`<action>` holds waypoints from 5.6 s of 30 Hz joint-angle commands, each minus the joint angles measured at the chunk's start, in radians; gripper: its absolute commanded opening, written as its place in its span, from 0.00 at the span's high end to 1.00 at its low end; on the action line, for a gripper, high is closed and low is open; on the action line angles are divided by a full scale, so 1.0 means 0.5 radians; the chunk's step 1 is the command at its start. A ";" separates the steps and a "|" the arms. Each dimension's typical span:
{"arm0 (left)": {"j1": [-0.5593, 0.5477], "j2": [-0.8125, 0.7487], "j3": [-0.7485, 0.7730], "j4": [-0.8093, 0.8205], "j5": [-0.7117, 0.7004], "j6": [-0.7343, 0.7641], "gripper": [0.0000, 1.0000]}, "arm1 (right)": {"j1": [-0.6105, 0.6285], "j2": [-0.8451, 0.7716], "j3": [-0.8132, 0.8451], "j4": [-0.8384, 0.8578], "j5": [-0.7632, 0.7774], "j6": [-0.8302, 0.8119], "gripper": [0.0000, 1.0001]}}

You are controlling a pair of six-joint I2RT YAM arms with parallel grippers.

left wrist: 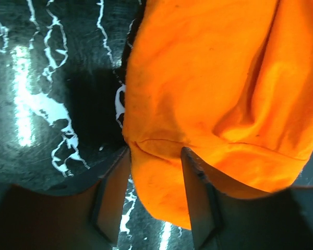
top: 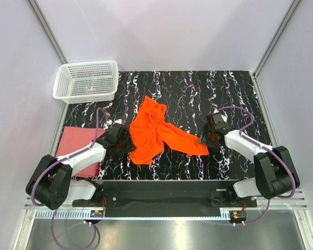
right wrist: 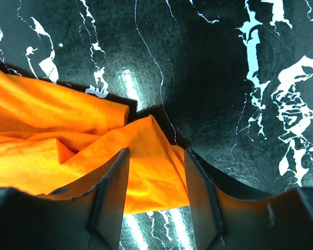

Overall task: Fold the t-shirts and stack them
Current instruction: Flatten the tshirt out

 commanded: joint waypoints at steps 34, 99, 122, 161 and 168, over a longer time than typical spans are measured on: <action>0.017 0.059 -0.086 0.163 0.145 -0.005 0.53 | -0.011 0.147 0.168 0.149 0.063 -0.198 0.76; 0.017 -0.223 -0.166 0.132 0.274 0.013 0.43 | -0.088 0.169 0.312 -0.044 0.044 -0.054 1.00; 0.045 -0.432 0.128 -0.131 0.200 0.127 0.41 | -0.085 -1.270 0.190 -0.974 -0.737 0.078 1.00; -0.188 0.823 1.147 0.080 0.547 0.292 0.22 | 0.302 -0.765 0.395 -1.011 -0.723 0.013 0.30; -0.188 0.884 1.163 0.074 0.547 0.308 0.24 | 0.188 -0.145 0.383 -0.536 -0.275 0.222 0.72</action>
